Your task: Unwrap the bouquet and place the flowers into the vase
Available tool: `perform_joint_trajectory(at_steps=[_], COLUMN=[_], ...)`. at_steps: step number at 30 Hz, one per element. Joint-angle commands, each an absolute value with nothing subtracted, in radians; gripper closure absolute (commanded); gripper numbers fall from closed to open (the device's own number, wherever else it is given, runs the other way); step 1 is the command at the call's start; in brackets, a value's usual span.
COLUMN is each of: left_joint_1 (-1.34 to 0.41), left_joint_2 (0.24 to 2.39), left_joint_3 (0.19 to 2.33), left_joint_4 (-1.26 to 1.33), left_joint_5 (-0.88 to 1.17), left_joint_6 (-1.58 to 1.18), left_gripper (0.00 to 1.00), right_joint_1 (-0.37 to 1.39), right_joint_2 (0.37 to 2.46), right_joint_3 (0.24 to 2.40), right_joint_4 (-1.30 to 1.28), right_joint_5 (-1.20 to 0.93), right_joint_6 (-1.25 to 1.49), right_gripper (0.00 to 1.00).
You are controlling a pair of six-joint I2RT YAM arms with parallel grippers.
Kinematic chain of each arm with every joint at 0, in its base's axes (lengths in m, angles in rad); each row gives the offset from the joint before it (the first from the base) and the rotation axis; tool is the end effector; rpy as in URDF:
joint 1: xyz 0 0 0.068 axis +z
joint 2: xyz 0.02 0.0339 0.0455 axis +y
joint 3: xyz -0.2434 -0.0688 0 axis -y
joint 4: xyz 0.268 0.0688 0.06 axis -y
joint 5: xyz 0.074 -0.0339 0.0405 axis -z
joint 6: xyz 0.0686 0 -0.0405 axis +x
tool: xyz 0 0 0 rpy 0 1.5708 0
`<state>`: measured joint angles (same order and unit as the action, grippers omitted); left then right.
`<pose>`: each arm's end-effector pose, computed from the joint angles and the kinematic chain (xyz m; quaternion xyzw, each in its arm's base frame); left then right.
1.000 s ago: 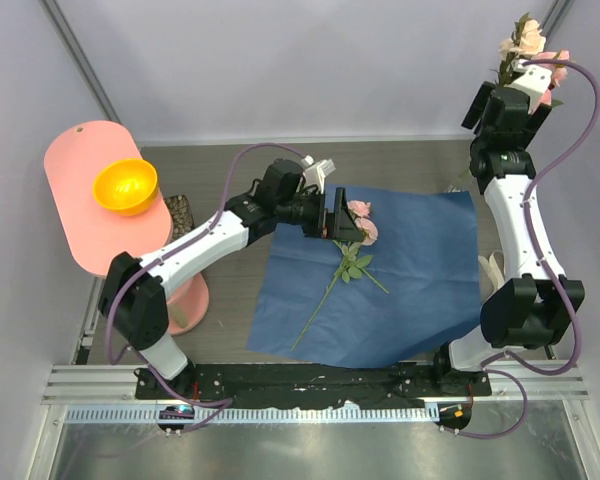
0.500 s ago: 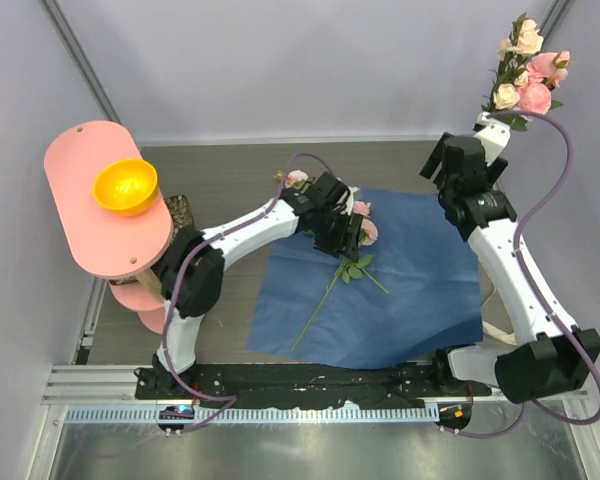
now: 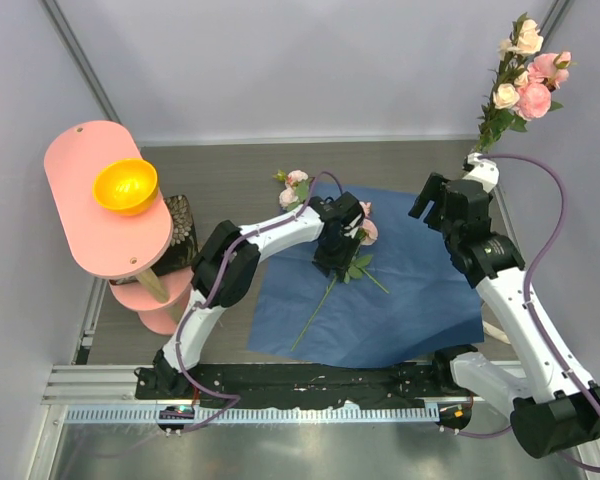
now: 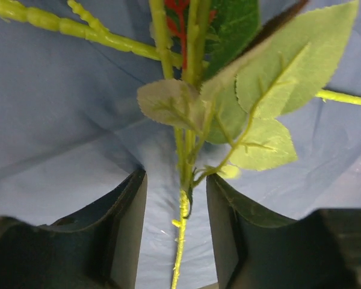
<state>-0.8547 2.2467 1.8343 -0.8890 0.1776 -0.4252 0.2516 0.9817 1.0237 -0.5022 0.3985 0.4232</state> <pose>0.3056 -0.3697 0.1145 0.2220 0.9618 -0.1504 0.0548 0.2710 0.0422 0.3261 0.1753 0.8209 0.0124 0.5433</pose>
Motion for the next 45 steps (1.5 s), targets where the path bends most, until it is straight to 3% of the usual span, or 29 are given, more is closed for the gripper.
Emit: perform_joint_trajectory(at_steps=[1, 5, 9, 13, 18, 22, 26, 31, 38, 45], left_joint_1=[-0.853, -0.853, -0.853, -0.848, -0.766, -0.664, -0.62, -0.618, -0.614, -0.6], left_joint_2=[2.249, 2.203, 2.076, 1.916, 1.685, 1.505, 1.387, 1.35, 1.348, 1.367], left_joint_3=[1.878, 1.882, 1.865, 1.826, 1.657, 1.438, 1.289, 1.259, 1.261, 1.267], left_joint_4=[-0.884, -0.874, -0.845, -0.819, -0.685, -0.38, -0.067, -0.003, 0.046, 0.015], left_joint_5=[0.146, 0.126, 0.104, 0.097, 0.247, 0.608, 0.777, 0.838, 0.868, 0.891], left_joint_6=[-0.411, -0.407, -0.399, -0.368, -0.397, -0.553, -0.659, -0.69, -0.703, -0.67], left_gripper=[0.58, 0.8, 0.99, 1.0, 1.0, 1.0, 1.0, 1.0, 1.0, 1.0], right_joint_1=[0.258, 0.259, 0.259, 0.261, 0.308, 0.421, 0.508, 0.58, 0.594, 0.595], right_joint_2=[0.94, 0.916, 0.949, 0.989, 0.989, 1.006, 1.071, 1.1, 1.092, 1.046], right_joint_3=[0.991, 0.973, 0.982, 0.977, 0.962, 0.968, 0.976, 0.994, 0.989, 0.997], right_joint_4=[-0.488, -0.486, -0.466, -0.382, -0.223, -0.092, -0.025, 0.037, 0.018, -0.073], right_joint_5=[0.313, 0.23, -0.041, -0.425, -0.678, -0.704, -0.674, -0.629, -0.551, -0.509], right_joint_6=[0.416, 0.396, 0.336, 0.342, 0.411, 0.457, 0.503, 0.503, 0.474, 0.425], right_gripper=[0.17, 0.19, 0.2, 0.22, 0.22, 0.21, 0.24, 0.34, 0.58, 0.53])
